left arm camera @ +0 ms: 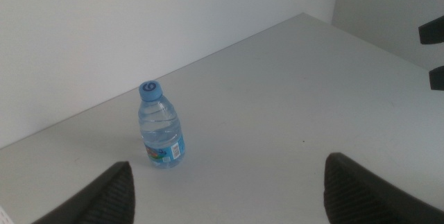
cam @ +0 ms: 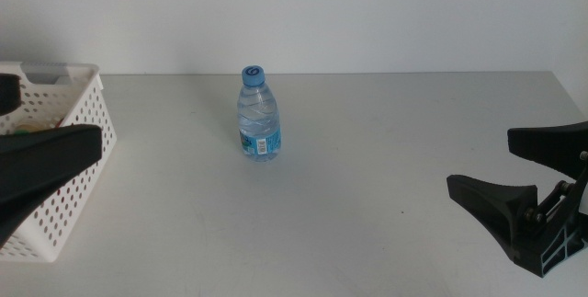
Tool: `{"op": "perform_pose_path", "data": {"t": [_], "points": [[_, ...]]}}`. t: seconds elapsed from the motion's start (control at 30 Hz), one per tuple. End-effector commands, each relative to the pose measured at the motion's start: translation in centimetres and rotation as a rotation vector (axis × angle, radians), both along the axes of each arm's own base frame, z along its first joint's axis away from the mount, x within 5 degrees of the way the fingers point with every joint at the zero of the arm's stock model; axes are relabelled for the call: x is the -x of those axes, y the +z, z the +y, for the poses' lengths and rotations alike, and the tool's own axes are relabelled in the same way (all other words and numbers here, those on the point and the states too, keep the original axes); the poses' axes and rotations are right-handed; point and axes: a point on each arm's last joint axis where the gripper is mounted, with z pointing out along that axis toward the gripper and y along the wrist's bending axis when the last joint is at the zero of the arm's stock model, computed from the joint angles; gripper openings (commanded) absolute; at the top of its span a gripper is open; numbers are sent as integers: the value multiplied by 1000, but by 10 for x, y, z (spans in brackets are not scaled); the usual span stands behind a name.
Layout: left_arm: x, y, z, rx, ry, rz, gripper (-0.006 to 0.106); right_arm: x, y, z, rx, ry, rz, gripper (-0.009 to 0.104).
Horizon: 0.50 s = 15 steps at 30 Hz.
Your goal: Use arms to grab the bottles and put them into the dustbin to the left of the table.
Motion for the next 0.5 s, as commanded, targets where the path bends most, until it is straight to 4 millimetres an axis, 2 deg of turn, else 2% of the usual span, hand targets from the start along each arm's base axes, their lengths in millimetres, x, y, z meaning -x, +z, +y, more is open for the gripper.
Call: {"op": "perform_pose_path", "data": {"t": [0.0, 0.2, 0.33, 0.47], "points": [[-1, 17, -1, 88, 3, -92, 93, -2, 19, 0, -45, -7, -98, 75], [-10, 24, -2, 124, 37, -209, 93, -2, 19, 0, -45, -7, -98, 75], [-34, 21, -13, 173, 69, -315, 93, -2, 19, 0, -45, -7, -98, 75], [-62, 3, -27, 200, 93, -347, 93, -2, 19, 0, -45, -7, -98, 75]]}}
